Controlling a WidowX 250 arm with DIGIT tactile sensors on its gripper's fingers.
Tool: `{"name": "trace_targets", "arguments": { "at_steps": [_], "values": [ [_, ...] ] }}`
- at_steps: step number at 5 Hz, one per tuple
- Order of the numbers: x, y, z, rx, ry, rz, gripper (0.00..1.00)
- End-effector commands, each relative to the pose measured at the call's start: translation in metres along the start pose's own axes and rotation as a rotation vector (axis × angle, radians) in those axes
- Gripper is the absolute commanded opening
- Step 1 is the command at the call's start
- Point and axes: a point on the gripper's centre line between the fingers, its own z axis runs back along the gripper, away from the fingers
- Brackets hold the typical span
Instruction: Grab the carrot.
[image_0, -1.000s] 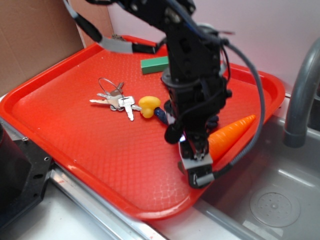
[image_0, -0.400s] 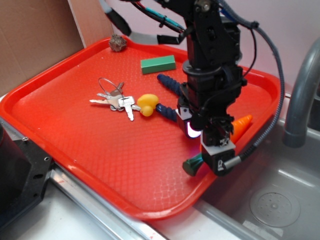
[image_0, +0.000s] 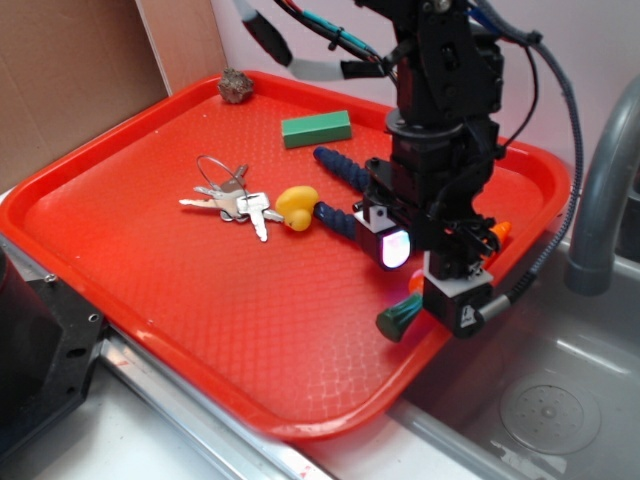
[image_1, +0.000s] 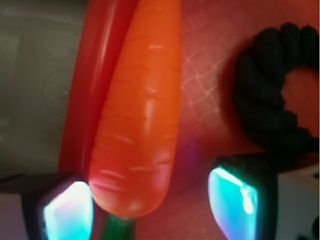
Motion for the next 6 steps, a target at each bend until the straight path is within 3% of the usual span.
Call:
{"name": "trace_targets", "arguments": {
  "at_steps": [1, 2, 4, 6],
  "values": [
    [-0.009, -0.009, -0.012, 0.023, 0.048, 0.088, 0.76],
    [-0.012, -0.006, -0.02, -0.011, 0.07, 0.02, 0.0],
    [-0.033, -0.005, -0.018, -0.062, 0.067, -0.104, 0.0],
    [-0.093, 0.036, 0.035, -0.081, -0.057, -0.08, 0.0]
  ]
}}
